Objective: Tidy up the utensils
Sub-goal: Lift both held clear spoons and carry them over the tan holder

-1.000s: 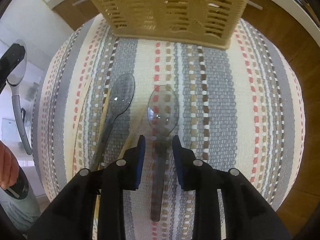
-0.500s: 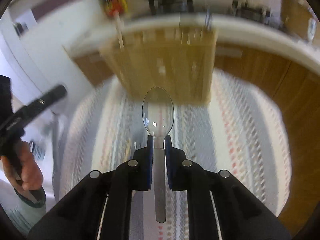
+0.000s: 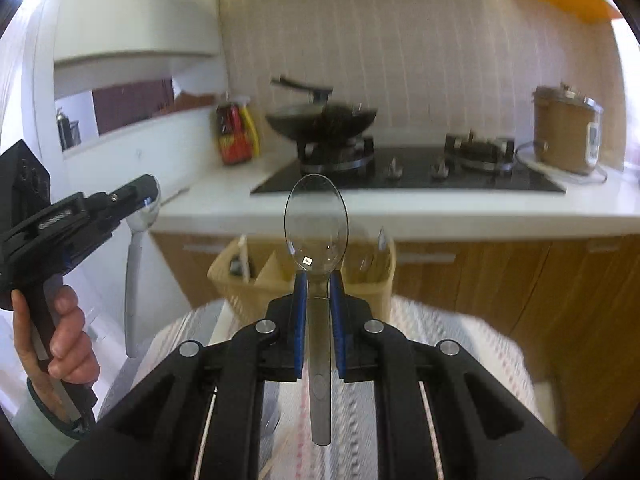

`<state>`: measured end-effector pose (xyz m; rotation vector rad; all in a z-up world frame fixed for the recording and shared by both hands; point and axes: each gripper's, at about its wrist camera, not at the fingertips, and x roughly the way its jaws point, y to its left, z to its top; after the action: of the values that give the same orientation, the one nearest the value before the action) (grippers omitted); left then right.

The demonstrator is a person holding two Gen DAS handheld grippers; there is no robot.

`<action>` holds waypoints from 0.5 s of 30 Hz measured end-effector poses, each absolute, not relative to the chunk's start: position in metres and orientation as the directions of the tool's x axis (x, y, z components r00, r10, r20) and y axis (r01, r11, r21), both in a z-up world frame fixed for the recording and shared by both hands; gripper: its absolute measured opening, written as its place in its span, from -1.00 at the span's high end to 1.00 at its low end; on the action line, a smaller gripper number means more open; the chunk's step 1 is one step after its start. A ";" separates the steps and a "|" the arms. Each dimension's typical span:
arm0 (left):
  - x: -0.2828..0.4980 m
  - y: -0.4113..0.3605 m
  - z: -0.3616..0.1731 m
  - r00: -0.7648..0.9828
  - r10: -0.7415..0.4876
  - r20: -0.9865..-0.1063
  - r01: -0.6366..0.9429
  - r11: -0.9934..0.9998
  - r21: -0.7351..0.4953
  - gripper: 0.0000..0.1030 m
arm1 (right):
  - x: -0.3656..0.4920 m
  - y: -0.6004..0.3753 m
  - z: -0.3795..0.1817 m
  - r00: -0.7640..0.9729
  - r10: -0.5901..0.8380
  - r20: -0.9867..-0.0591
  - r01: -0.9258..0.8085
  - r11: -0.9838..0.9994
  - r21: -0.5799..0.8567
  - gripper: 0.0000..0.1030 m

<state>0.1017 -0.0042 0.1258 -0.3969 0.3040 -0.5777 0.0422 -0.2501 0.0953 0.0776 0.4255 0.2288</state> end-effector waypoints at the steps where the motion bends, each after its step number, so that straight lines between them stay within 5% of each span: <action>1: 0.106 -0.006 0.129 0.796 -0.587 -0.151 0.476 0.759 -0.444 0.90 | 0.044 -0.251 0.099 0.896 0.230 -0.379 -0.201 0.973 0.115 0.81; 15: 0.180 -0.019 0.148 0.741 -0.670 0.053 0.614 0.643 -0.457 0.90 | 0.117 -0.276 0.133 0.959 0.212 -0.186 -0.181 0.969 0.169 0.81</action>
<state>0.1800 -0.0194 0.1475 -0.4731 0.1256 -0.7336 0.1170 -0.2765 0.1330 0.1510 0.2047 0.2002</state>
